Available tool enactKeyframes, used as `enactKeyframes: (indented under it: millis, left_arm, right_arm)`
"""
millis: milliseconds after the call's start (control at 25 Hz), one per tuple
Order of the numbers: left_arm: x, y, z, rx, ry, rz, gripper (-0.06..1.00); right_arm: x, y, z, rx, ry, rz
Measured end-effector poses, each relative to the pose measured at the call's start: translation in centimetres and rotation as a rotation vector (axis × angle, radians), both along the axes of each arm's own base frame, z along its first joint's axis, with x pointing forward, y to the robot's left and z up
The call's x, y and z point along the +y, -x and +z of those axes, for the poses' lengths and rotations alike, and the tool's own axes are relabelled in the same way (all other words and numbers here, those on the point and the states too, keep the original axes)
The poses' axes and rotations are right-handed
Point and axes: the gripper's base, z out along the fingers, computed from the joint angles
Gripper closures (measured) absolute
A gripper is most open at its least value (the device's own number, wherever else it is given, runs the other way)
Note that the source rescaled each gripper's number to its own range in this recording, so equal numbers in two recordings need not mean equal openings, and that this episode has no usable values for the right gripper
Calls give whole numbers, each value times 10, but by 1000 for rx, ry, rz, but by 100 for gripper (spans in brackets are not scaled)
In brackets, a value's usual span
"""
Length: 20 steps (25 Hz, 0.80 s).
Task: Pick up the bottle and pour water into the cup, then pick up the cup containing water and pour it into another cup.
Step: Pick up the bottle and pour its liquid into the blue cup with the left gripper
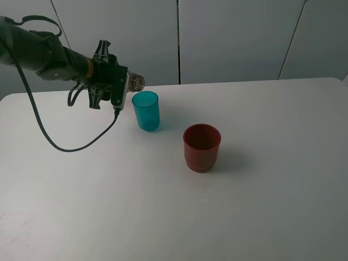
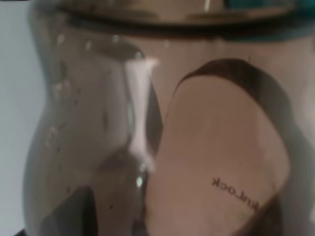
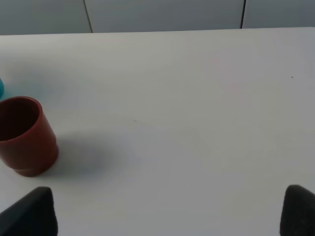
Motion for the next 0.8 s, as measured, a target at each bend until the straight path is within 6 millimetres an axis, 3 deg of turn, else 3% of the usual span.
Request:
enactKeyframes:
  millis: [800]
  left_arm:
    - [-1,-1,1,-27,-72,-66,94]
  right_arm:
    - [0,0,0,0,0,0]
